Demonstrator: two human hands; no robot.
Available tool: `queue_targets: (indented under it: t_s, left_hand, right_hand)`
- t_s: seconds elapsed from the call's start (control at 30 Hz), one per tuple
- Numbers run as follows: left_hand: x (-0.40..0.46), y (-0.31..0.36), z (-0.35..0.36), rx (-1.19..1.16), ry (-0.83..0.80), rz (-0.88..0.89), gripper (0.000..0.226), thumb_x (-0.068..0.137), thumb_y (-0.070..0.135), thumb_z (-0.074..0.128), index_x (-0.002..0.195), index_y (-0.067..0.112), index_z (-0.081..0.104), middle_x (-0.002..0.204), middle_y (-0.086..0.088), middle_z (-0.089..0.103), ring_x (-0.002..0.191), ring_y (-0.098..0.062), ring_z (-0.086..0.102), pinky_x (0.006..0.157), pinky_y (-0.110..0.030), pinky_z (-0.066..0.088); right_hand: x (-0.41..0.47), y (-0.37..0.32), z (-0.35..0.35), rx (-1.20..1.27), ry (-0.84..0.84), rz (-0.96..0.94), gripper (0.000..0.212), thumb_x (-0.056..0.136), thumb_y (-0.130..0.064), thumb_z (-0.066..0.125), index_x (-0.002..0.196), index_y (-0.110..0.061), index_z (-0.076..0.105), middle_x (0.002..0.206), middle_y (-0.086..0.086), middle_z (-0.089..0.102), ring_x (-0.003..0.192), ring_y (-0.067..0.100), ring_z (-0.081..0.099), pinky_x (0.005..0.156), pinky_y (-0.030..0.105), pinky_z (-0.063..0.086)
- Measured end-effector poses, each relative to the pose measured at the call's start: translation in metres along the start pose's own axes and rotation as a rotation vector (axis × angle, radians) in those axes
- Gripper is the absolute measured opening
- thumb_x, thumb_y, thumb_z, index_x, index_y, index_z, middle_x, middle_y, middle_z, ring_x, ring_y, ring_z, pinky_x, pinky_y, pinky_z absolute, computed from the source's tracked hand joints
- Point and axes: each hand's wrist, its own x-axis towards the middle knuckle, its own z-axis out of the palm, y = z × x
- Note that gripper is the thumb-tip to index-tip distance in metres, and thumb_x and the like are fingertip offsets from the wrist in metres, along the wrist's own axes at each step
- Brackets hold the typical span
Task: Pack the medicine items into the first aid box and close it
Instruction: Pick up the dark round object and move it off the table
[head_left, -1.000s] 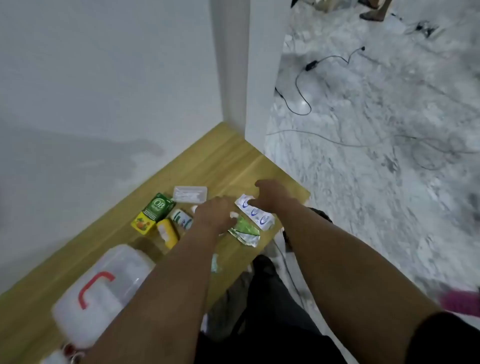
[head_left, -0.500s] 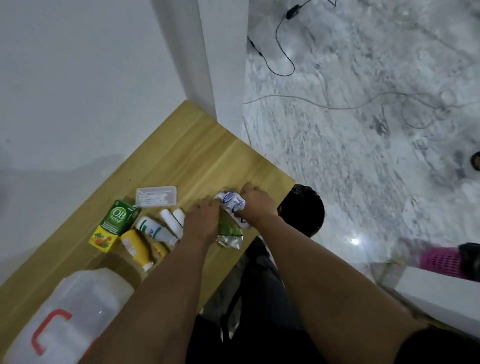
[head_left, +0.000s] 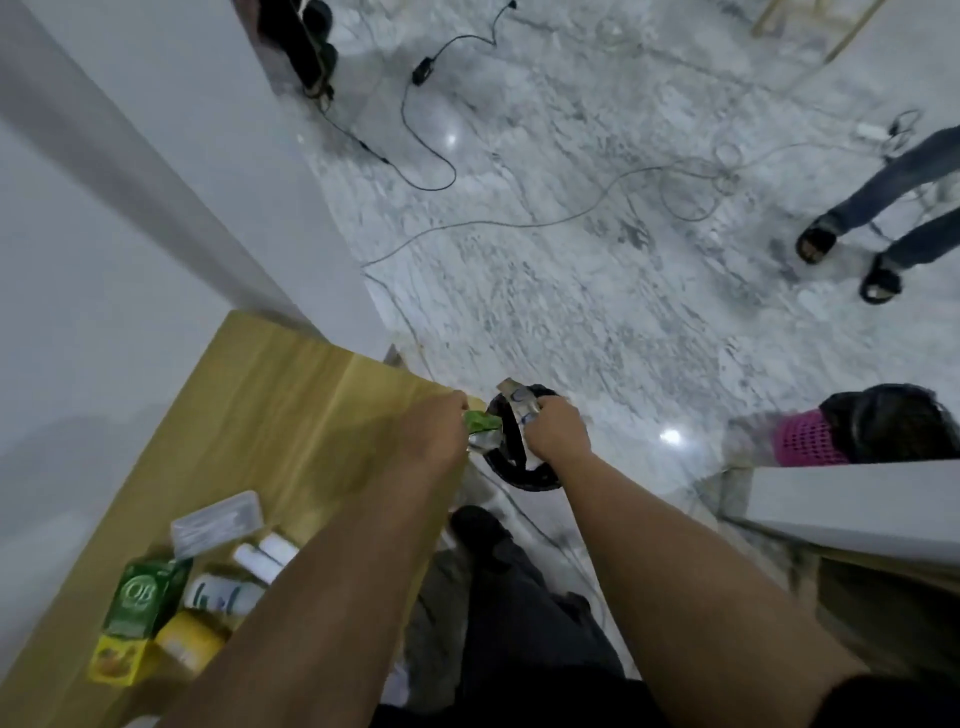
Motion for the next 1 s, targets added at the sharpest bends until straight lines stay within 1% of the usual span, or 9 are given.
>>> queue_targets:
  t_s: [0.07,0.2,0.37,0.43,0.47,0.53,0.67,0.8,1.0]
  left_hand:
    - [0.021,0.029,0.008,0.038,-0.022,0.057,0.023,0.093,0.005,0.049,0.106,0.017,0.064,0.099,-0.009,0.068,0.081,-0.022,0.061,0.059,-0.035,0.039]
    - [0.06,0.076,0.032,0.26,-0.159,0.146,0.025,0.095,0.004,0.054,0.116,0.014,0.061,0.111,-0.009,0.065,0.101,-0.03,0.067,0.068,-0.034,0.043]
    - [0.105,0.1,0.065,0.371,-0.21,0.218,0.018,0.095,-0.002,0.056,0.102,0.012,0.048,0.108,-0.013,0.065,0.083,-0.03,0.059,0.065,-0.038,0.042]
    - [0.125,0.105,0.079,0.368,-0.24,0.231,0.024,0.095,-0.001,0.057,0.116,0.01,0.052,0.114,-0.014,0.064,0.095,-0.033,0.063,0.068,-0.039,0.045]
    - [0.136,0.107,0.087,0.357,-0.246,0.232,0.035,0.095,0.0,0.059,0.128,0.009,0.052,0.119,-0.015,0.062,0.103,-0.034,0.063,0.071,-0.04,0.047]
    - [0.154,0.106,0.1,0.348,-0.251,0.226,0.051,0.095,0.003,0.062,0.143,0.011,0.047,0.131,-0.015,0.056,0.117,-0.035,0.058,0.078,-0.042,0.048]
    - [0.168,0.101,0.111,0.435,-0.207,0.215,0.051,0.095,0.009,0.061,0.144,0.013,0.047,0.136,-0.013,0.052,0.123,-0.035,0.051,0.082,-0.042,0.044]
    - [0.161,0.106,0.09,0.505,-0.142,0.2,0.045,0.099,0.026,0.061,0.141,0.014,0.052,0.139,-0.01,0.053,0.128,-0.036,0.05,0.098,-0.048,0.042]
    - [0.132,0.094,0.02,0.514,0.018,0.167,0.041,0.099,0.031,0.059,0.137,0.014,0.057,0.137,-0.009,0.055,0.126,-0.033,0.051,0.096,-0.046,0.042]
  right_hand:
    - [0.01,0.015,-0.013,-0.019,-0.001,0.041,0.014,0.095,-0.009,0.056,0.082,-0.01,0.051,0.078,0.006,0.054,0.076,0.03,0.055,0.062,0.032,0.041]
    - [0.037,0.048,-0.025,-0.085,-0.029,0.126,0.006,0.095,-0.008,0.054,0.092,-0.012,0.052,0.089,0.009,0.057,0.082,0.031,0.059,0.064,0.033,0.045]
    - [0.083,0.08,-0.023,-0.128,-0.072,0.171,0.004,0.095,-0.008,0.056,0.093,-0.012,0.056,0.092,0.011,0.06,0.078,0.029,0.06,0.064,0.034,0.05]
    - [0.102,0.089,-0.02,-0.133,-0.085,0.172,0.004,0.096,-0.011,0.057,0.092,-0.012,0.056,0.091,0.011,0.061,0.079,0.03,0.06,0.063,0.035,0.051]
    - [0.111,0.093,-0.019,-0.14,-0.09,0.175,0.004,0.097,-0.013,0.057,0.093,-0.012,0.057,0.092,0.011,0.062,0.081,0.03,0.062,0.063,0.035,0.051]
    - [0.126,0.1,-0.017,-0.168,-0.104,0.184,0.009,0.096,-0.017,0.058,0.104,-0.012,0.06,0.1,0.011,0.065,0.088,0.031,0.064,0.064,0.035,0.05]
    - [0.14,0.1,-0.019,-0.217,-0.127,0.15,0.02,0.095,-0.016,0.056,0.114,-0.01,0.06,0.104,0.012,0.065,0.088,0.03,0.062,0.067,0.035,0.052]
    - [0.133,0.08,-0.029,-0.261,-0.124,0.068,0.024,0.095,-0.025,0.057,0.116,-0.014,0.06,0.106,0.008,0.066,0.084,0.026,0.059,0.064,0.032,0.047]
    - [0.095,0.016,-0.057,-0.411,-0.075,-0.146,0.033,0.094,-0.042,0.06,0.113,-0.015,0.061,0.112,0.006,0.066,0.102,0.028,0.063,0.085,0.043,0.055]
